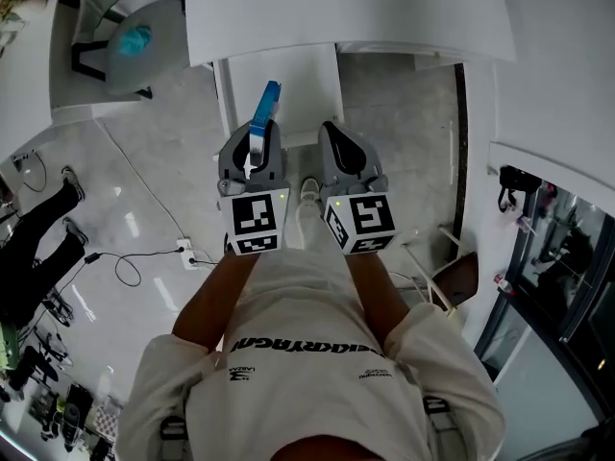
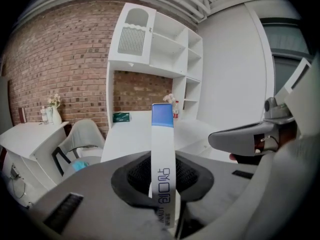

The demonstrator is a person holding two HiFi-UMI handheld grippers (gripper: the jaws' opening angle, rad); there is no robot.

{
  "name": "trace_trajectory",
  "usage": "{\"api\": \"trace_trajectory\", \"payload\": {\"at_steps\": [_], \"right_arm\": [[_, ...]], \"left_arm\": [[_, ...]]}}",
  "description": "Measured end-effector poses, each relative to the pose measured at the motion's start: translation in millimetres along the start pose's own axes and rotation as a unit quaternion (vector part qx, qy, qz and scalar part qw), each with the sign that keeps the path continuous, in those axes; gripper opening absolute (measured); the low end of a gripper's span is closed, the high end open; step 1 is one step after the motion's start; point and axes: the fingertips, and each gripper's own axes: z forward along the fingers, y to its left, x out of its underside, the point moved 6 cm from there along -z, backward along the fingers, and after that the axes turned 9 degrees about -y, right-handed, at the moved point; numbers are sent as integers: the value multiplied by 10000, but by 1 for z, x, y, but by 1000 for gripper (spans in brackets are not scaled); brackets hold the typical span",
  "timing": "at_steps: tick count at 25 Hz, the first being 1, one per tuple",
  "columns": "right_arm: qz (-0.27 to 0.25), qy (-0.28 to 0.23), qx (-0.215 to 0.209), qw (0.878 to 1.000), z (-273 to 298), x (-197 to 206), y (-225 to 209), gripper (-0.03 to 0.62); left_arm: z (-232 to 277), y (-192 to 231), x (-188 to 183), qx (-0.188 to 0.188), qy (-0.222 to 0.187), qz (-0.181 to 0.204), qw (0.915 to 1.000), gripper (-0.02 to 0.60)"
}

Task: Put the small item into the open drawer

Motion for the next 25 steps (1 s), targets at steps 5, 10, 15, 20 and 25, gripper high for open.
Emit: {"api": "trace_trajectory", "payload": {"at_steps": [5,10,15,20,25], "right_arm": [[143,219,171,9995,21,26,-14,-5],[192,367,273,9988,37,46,-24,-5],[257,566,334,9975,42,62,-34,-5],[308,699,367,9964,51,78,-45,-5],[287,812,282,9959,59,90,-42,-5]], "left_arm": [[31,8,22,64,241,-23,9997,66],[56,7,44,180,467,91,9987,66],[72,6,68,283,831,66,9961,66],[88,10,92,365,1097,177,9931,67],[101,17,117,413,1426,191,9887,67]]}}
